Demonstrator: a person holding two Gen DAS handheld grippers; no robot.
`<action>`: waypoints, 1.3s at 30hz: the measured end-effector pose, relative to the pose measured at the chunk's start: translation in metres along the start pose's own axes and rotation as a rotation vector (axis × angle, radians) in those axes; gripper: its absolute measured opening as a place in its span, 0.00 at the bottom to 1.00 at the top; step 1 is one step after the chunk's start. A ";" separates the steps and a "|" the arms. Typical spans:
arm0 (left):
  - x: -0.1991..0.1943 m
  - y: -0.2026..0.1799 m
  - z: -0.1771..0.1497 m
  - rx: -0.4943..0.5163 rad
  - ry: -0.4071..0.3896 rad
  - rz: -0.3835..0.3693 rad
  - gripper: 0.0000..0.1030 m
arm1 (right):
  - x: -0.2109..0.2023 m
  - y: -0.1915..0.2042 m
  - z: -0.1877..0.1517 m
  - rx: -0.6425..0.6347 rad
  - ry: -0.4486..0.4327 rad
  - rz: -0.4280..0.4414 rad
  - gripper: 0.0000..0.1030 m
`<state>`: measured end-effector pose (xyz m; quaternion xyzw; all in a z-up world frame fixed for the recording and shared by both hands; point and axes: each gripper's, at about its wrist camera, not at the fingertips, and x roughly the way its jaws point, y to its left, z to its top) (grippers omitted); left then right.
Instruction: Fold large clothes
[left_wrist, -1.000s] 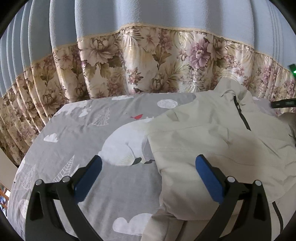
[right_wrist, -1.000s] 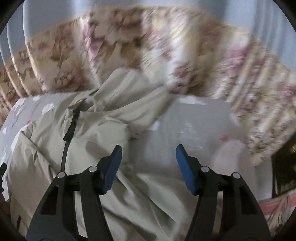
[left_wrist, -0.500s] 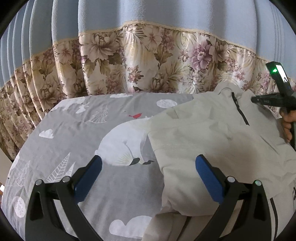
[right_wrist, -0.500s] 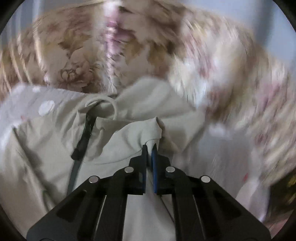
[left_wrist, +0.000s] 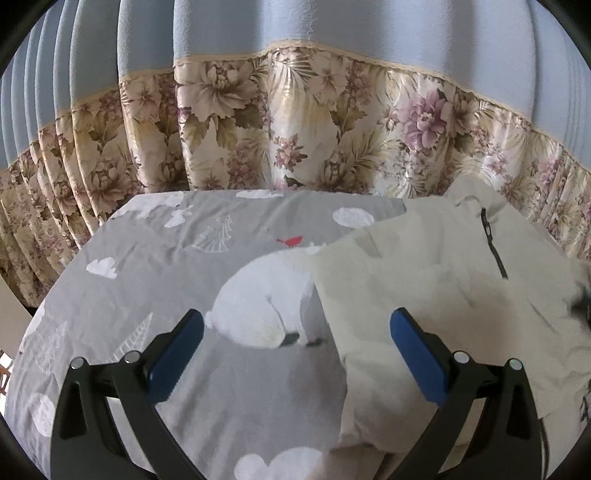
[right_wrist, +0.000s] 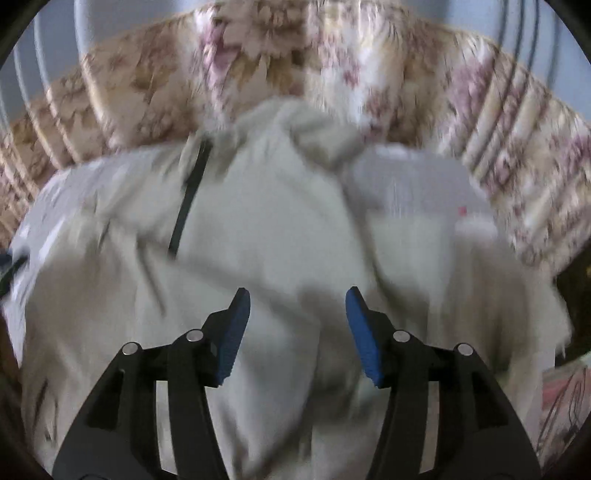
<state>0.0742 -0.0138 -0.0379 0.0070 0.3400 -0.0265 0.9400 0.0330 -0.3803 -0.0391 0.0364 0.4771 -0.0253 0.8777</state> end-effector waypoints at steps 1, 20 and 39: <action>0.000 -0.002 0.008 0.019 -0.001 -0.001 0.98 | -0.004 0.002 -0.009 -0.001 0.002 0.005 0.53; 0.045 0.001 0.023 0.020 0.027 0.040 0.98 | -0.024 0.013 0.045 -0.172 -0.197 -0.124 0.15; 0.079 -0.053 0.006 0.121 0.213 -0.244 0.44 | 0.044 -0.009 0.015 -0.084 -0.085 -0.116 0.64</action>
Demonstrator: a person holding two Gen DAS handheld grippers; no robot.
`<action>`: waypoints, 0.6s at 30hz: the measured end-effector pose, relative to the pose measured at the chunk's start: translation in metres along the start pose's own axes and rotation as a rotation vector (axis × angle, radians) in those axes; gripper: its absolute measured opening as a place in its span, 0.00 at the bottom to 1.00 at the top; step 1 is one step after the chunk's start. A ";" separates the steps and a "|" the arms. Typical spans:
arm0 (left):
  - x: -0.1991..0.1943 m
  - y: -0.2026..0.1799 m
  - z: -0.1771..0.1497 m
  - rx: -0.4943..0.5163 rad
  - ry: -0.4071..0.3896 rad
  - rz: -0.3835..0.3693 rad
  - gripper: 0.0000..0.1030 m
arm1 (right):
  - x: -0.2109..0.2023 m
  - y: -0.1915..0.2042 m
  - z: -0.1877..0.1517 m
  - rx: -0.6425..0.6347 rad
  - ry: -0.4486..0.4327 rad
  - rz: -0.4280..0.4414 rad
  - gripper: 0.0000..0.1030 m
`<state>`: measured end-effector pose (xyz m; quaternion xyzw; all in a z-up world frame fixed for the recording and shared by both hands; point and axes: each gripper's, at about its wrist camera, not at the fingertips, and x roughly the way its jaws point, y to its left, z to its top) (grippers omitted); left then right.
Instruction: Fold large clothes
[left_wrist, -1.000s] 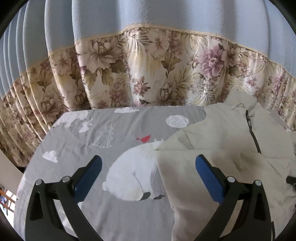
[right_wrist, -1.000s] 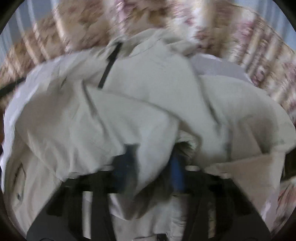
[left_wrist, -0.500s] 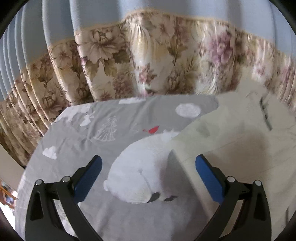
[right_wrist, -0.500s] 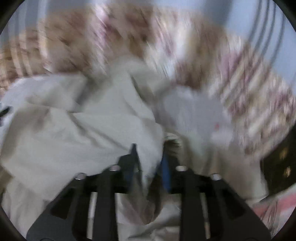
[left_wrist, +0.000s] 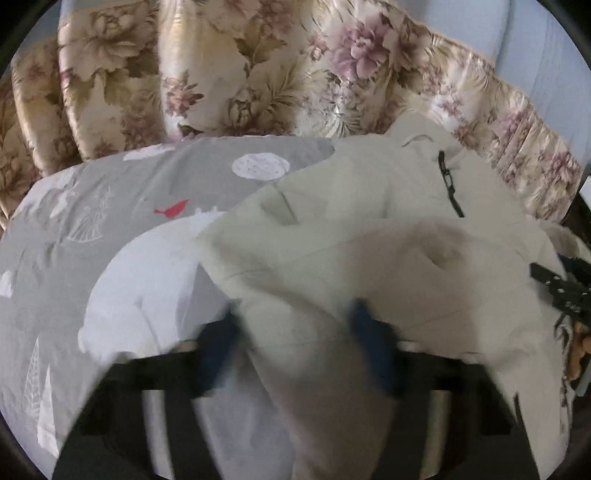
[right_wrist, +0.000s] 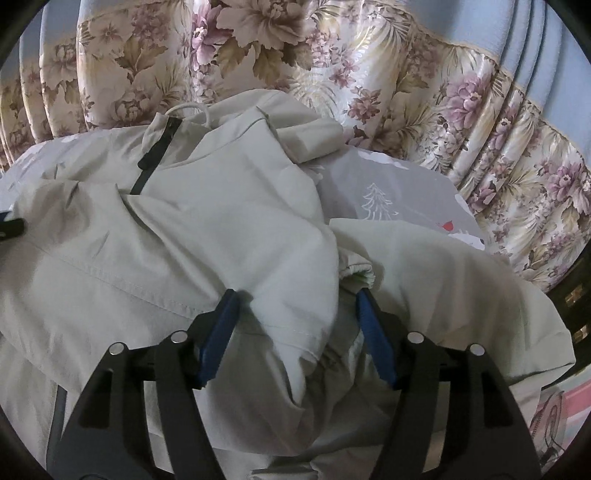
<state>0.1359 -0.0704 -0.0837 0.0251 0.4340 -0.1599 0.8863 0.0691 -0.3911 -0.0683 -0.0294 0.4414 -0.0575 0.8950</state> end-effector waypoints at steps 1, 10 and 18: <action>-0.001 -0.005 0.001 0.024 -0.009 0.015 0.20 | 0.000 0.002 0.000 -0.004 -0.001 0.000 0.64; -0.028 0.027 0.022 0.166 -0.097 0.267 0.04 | -0.003 0.053 0.023 -0.073 -0.016 0.088 0.53; -0.032 0.052 0.011 0.270 -0.131 0.398 0.04 | 0.021 0.100 0.041 -0.100 -0.002 0.084 0.44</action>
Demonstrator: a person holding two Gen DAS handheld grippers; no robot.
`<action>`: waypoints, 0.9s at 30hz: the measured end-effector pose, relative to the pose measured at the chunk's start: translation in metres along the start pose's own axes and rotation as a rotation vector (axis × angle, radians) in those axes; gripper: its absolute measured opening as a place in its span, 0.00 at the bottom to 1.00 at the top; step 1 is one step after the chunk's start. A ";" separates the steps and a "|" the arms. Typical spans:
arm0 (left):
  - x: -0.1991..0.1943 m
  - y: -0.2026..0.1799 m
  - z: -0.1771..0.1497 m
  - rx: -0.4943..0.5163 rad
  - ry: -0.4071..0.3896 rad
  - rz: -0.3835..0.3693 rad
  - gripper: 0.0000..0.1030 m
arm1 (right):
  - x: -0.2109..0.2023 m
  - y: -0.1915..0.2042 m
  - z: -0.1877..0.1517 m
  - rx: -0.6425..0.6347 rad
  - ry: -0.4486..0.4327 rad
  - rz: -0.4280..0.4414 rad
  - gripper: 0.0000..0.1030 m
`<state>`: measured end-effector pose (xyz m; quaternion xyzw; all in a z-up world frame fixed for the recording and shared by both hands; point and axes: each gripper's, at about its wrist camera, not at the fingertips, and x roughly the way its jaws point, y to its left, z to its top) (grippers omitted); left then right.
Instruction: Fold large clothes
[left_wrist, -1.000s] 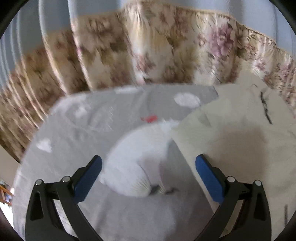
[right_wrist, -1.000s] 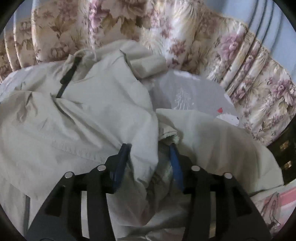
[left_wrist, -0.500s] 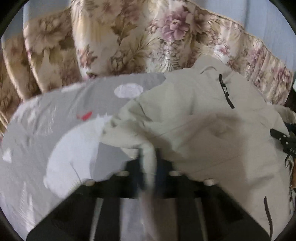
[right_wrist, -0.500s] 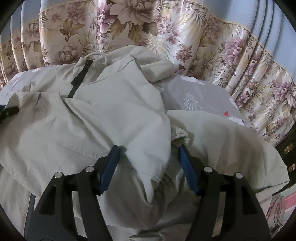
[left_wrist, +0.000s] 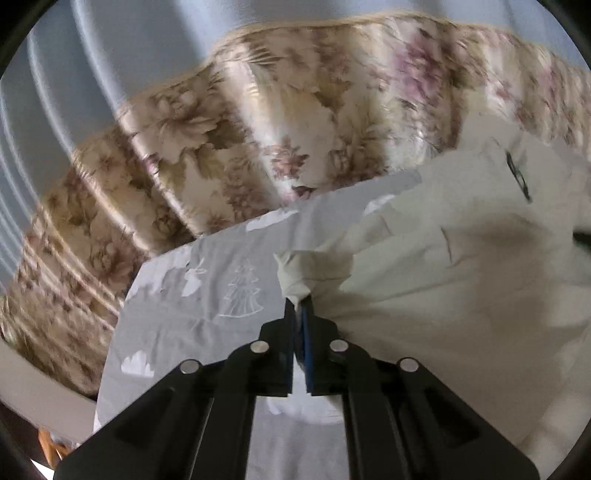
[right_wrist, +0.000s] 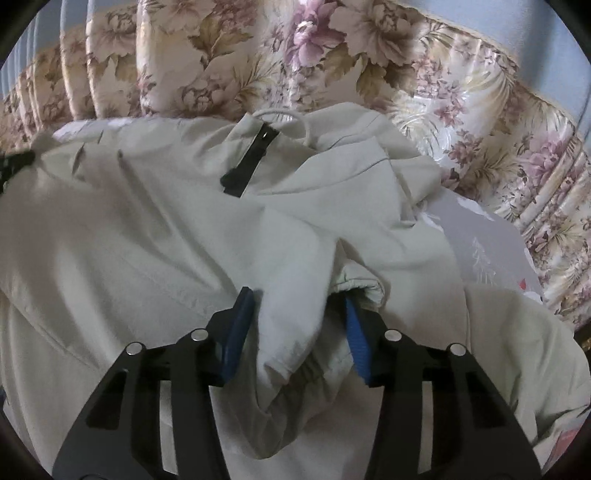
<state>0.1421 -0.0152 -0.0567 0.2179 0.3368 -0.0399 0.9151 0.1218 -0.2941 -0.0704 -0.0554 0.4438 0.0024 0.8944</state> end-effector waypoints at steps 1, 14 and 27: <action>0.004 -0.012 -0.005 0.067 -0.022 0.027 0.05 | 0.000 -0.003 -0.002 0.003 -0.014 -0.015 0.44; -0.033 0.029 -0.003 -0.132 -0.006 0.095 0.83 | -0.100 -0.079 -0.041 0.107 -0.146 0.016 0.72; -0.113 -0.024 -0.019 -0.332 -0.080 -0.222 0.85 | -0.136 -0.091 -0.141 0.092 -0.047 -0.030 0.82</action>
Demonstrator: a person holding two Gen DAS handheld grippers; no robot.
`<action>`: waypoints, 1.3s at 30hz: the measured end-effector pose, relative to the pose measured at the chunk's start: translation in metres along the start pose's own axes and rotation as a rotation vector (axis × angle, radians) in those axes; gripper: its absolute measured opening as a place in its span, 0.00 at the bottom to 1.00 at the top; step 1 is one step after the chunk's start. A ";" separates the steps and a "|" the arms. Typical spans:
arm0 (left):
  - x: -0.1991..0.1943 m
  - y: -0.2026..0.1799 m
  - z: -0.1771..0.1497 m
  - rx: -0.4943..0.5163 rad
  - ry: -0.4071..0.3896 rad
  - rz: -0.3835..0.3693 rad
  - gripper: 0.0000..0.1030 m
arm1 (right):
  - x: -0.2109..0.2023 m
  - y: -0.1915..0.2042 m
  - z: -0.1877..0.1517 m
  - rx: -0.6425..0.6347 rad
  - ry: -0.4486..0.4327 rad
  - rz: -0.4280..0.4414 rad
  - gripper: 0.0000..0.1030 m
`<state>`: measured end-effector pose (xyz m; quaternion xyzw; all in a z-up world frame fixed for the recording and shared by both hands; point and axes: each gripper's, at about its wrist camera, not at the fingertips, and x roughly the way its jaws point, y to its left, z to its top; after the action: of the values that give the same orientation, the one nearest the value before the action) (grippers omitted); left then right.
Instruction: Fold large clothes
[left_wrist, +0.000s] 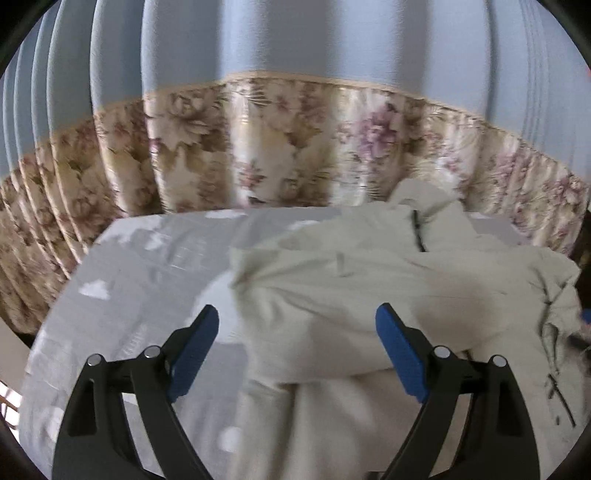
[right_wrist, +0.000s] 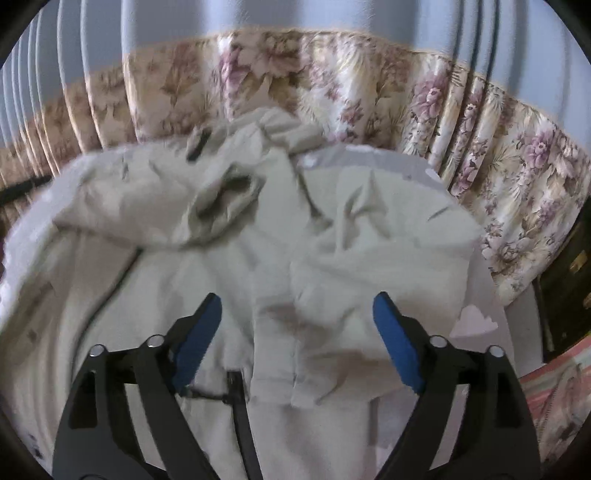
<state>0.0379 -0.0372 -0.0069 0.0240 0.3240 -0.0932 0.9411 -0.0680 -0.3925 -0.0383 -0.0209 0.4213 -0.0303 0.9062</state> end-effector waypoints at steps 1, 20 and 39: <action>0.001 -0.005 -0.003 0.001 -0.007 0.006 0.85 | 0.007 0.006 -0.003 -0.020 0.018 -0.029 0.82; 0.015 0.028 -0.026 -0.058 0.020 0.116 0.85 | -0.031 0.064 0.133 0.063 -0.138 0.225 0.24; 0.017 0.048 -0.016 -0.087 0.046 0.090 0.85 | 0.013 0.020 0.131 0.165 -0.239 0.061 0.88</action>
<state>0.0508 0.0088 -0.0305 -0.0005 0.3479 -0.0361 0.9368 0.0410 -0.3721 0.0352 0.0628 0.3067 -0.0347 0.9491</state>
